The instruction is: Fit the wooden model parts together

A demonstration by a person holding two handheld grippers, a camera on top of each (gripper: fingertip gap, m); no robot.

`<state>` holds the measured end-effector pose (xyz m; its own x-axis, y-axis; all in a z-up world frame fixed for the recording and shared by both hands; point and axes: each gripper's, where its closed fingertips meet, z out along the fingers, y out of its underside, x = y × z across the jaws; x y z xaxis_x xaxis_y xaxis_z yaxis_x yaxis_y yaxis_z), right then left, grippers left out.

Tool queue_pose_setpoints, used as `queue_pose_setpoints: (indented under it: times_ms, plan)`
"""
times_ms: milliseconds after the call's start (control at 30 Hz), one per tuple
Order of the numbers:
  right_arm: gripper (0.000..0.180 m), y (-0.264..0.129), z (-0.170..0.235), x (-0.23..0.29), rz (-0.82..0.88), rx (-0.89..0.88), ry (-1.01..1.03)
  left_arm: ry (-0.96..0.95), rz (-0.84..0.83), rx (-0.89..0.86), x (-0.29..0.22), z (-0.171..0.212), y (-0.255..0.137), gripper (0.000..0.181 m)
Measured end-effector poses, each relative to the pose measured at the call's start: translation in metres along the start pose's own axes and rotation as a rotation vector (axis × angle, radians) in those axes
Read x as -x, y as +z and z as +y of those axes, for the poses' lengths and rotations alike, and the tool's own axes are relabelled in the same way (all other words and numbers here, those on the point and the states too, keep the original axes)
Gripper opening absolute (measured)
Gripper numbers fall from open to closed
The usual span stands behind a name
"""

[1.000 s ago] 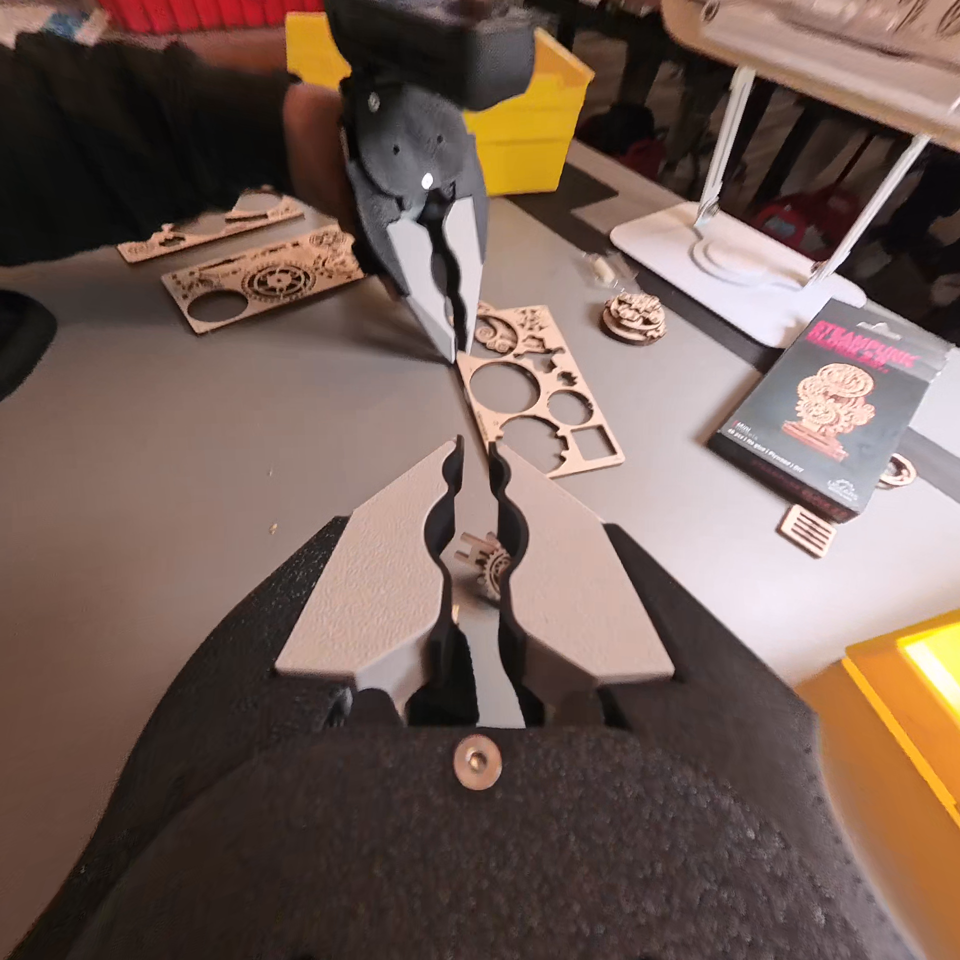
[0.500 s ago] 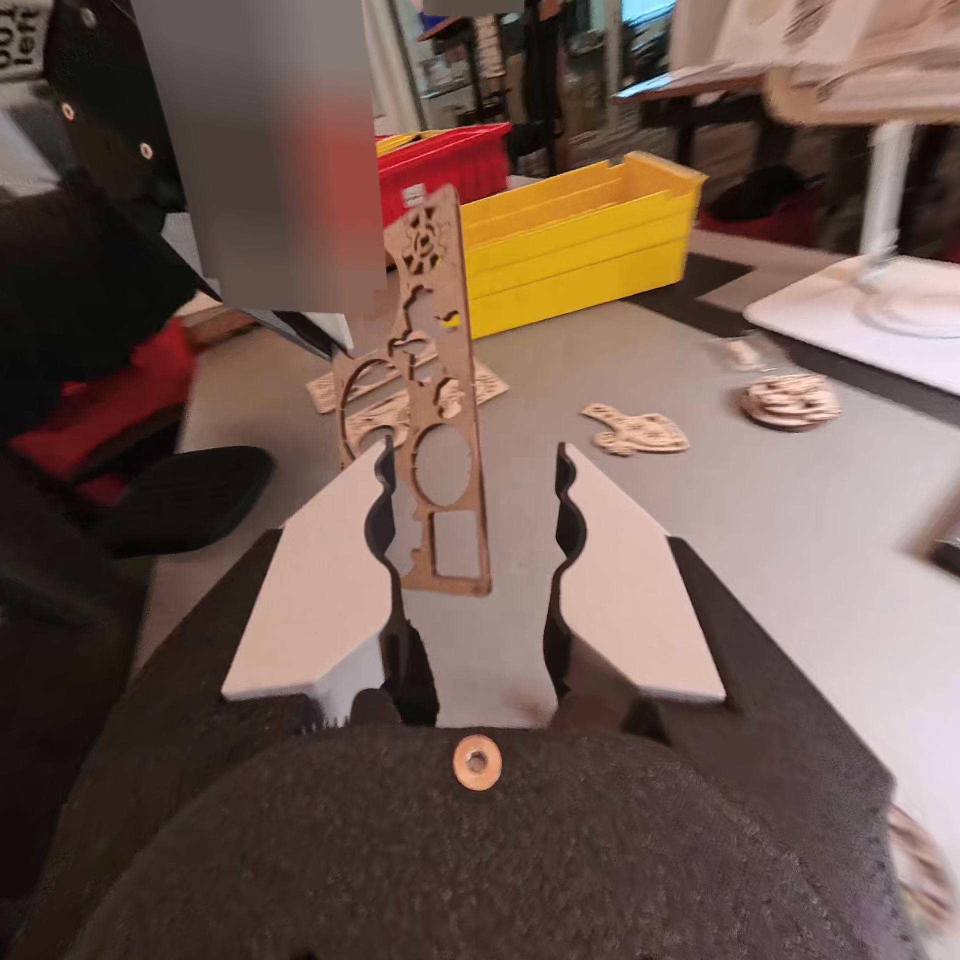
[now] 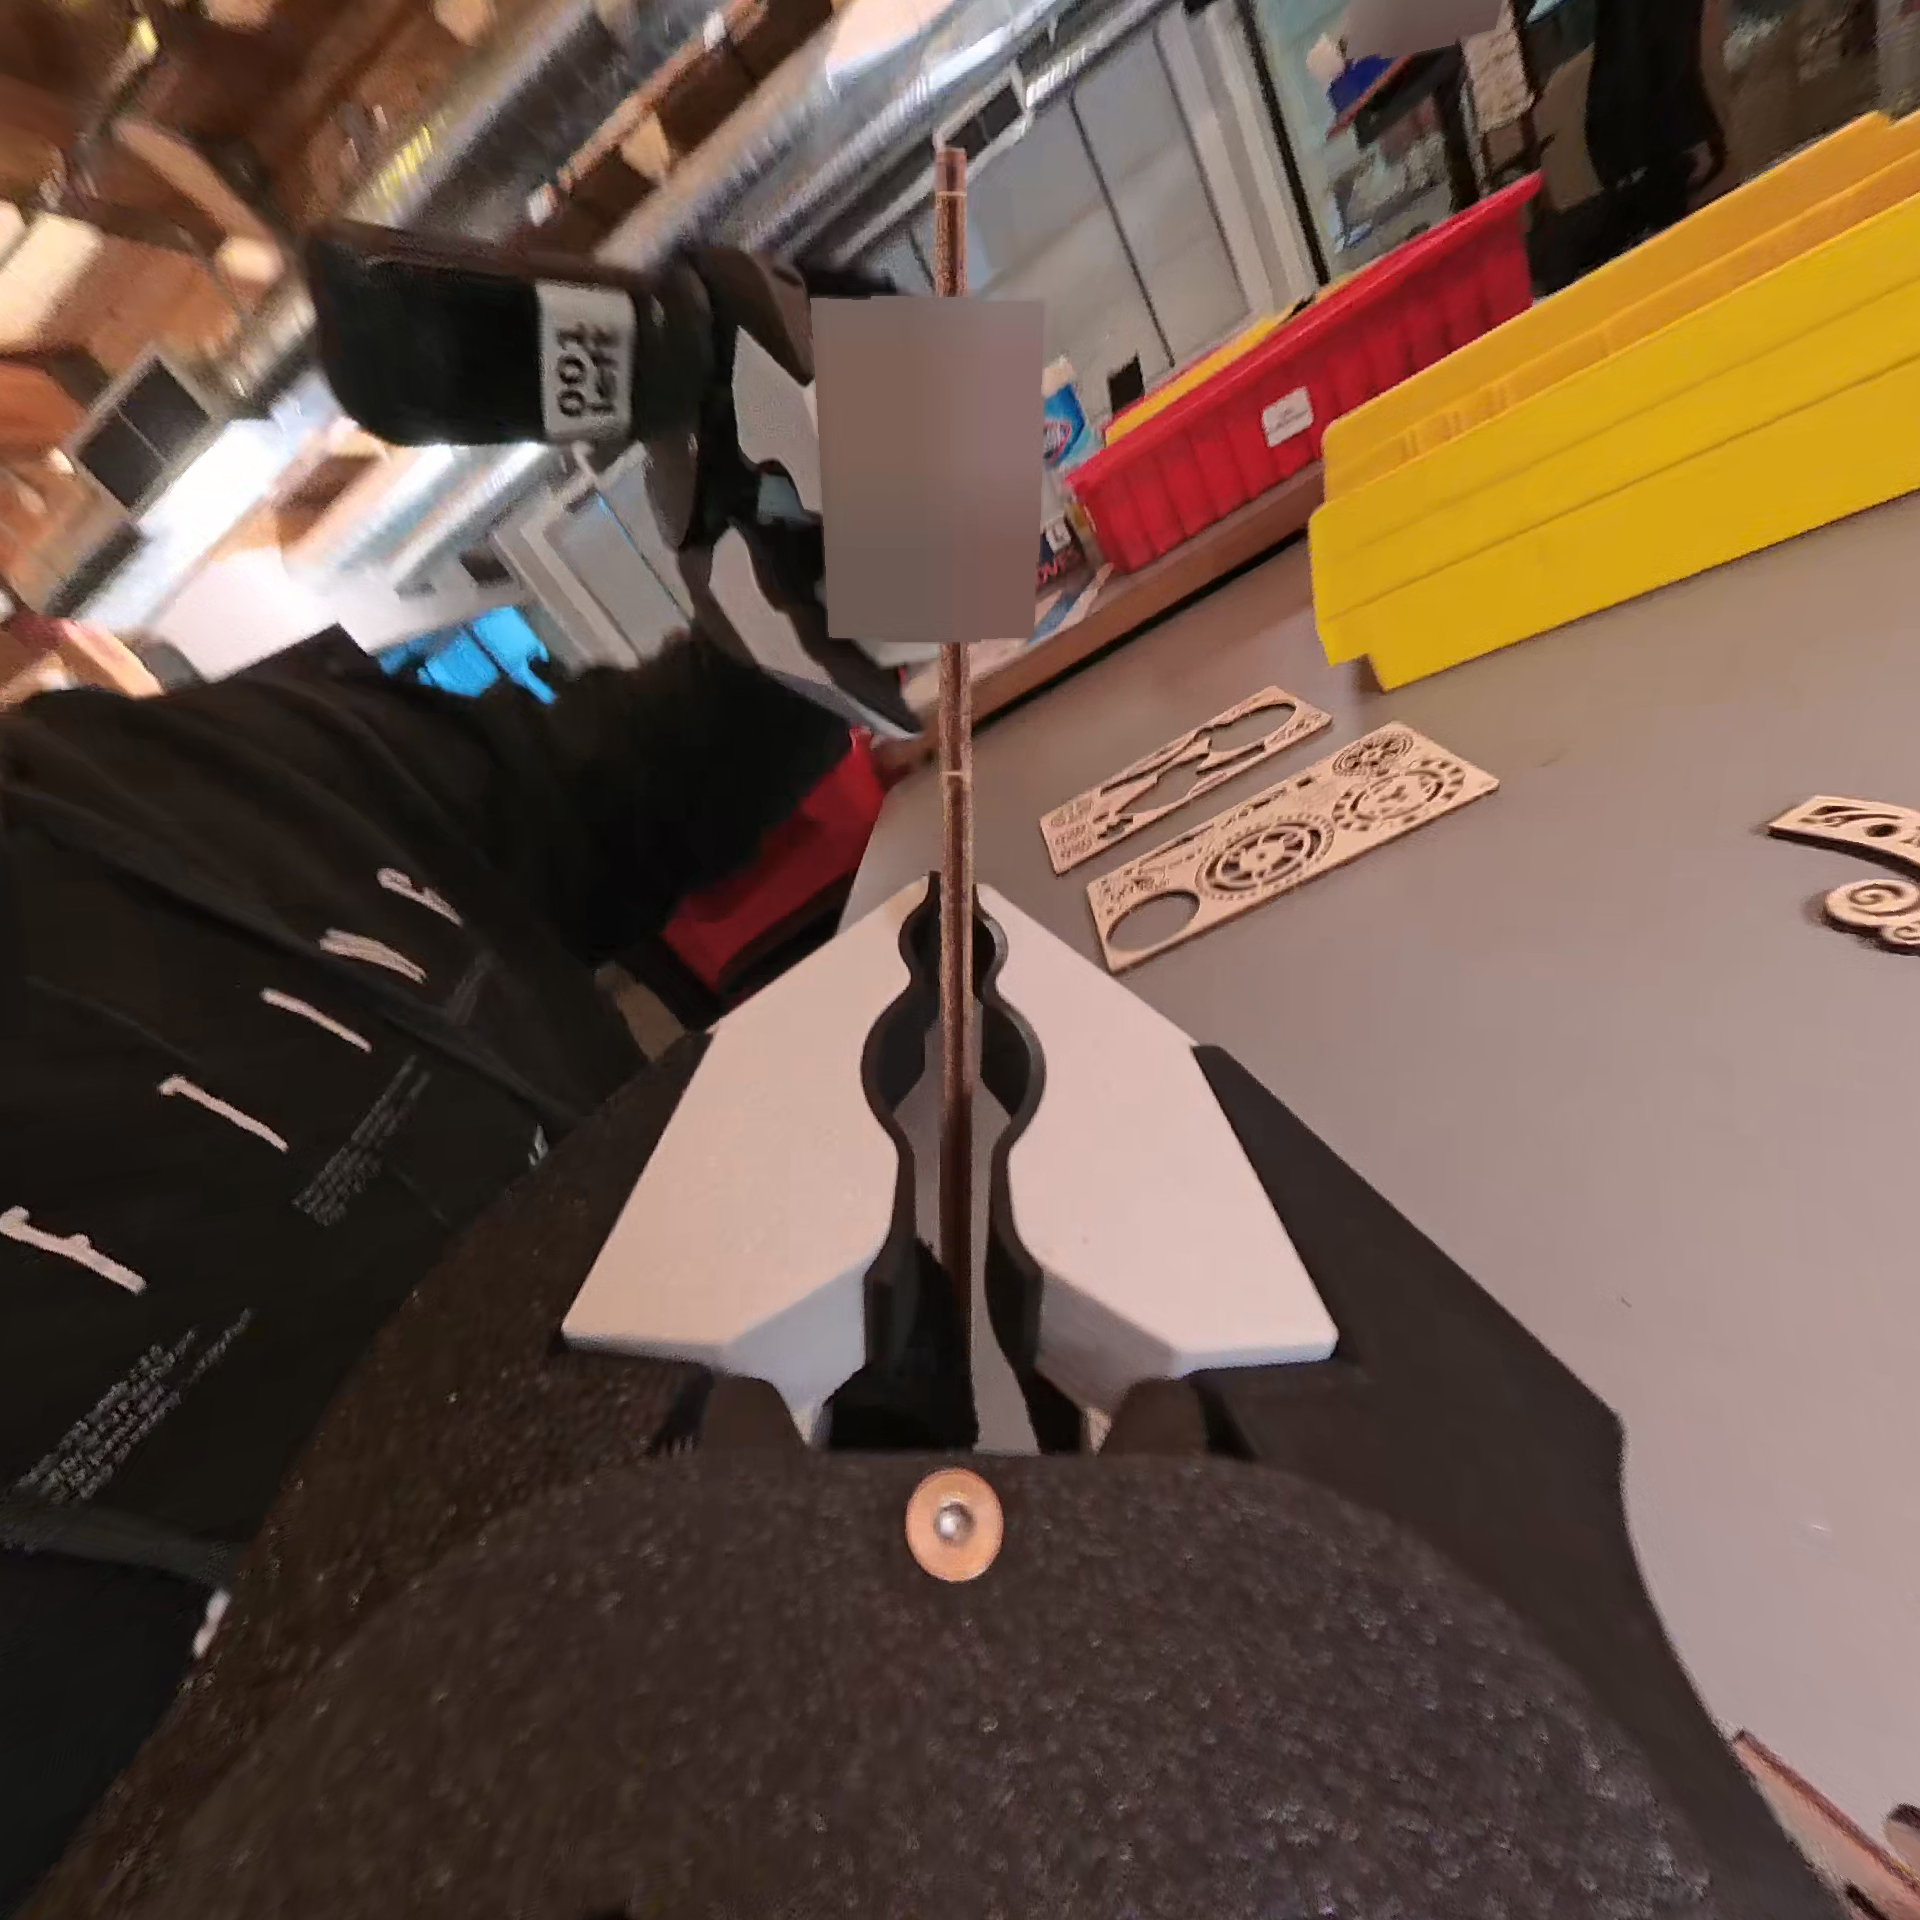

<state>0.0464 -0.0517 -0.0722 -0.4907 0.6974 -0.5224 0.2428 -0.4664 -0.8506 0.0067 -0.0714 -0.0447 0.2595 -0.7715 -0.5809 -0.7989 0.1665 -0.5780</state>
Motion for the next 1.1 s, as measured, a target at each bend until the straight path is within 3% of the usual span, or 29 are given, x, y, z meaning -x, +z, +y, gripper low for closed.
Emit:
queue_pose_setpoints:
  times_ms: [33,133,233,300,367,500,767,1100]
  plan:
    - [0.0,-0.003,-0.005,-0.002,0.0,-0.043,0.024,-0.137,-0.065,-0.095,0.012,-0.006,-0.005,0.042]
    - [0.001,-0.015,-0.021,-0.009,-0.011,-0.193,0.091,-0.65,-0.206,-0.422,0.042,-0.005,-0.019,0.047]
    - [0.001,-0.019,-0.028,-0.013,-0.027,-0.274,0.119,-1.096,-0.103,-0.693,0.047,0.007,-0.007,0.057]
    - [0.001,-0.016,-0.028,-0.015,-0.024,-0.288,0.118,-1.257,0.042,-0.85,0.043,-0.001,0.007,0.055]
    - [0.001,-0.01,-0.022,-0.016,-0.007,-0.28,0.116,-1.312,0.16,-0.891,0.035,-0.01,0.024,0.046]
    - [0.003,-0.001,-0.003,-0.024,0.08,-0.195,0.073,-1.325,0.254,-0.822,0.016,-0.006,0.051,0.0]
    - [0.015,-0.012,-0.014,-0.037,0.202,-0.173,-0.032,-1.599,0.458,-0.845,-0.007,0.018,0.059,0.0]
    - [0.007,-0.025,-0.024,-0.05,0.283,-0.241,0.013,-1.662,0.585,-0.826,-0.024,0.006,0.073,0.0]
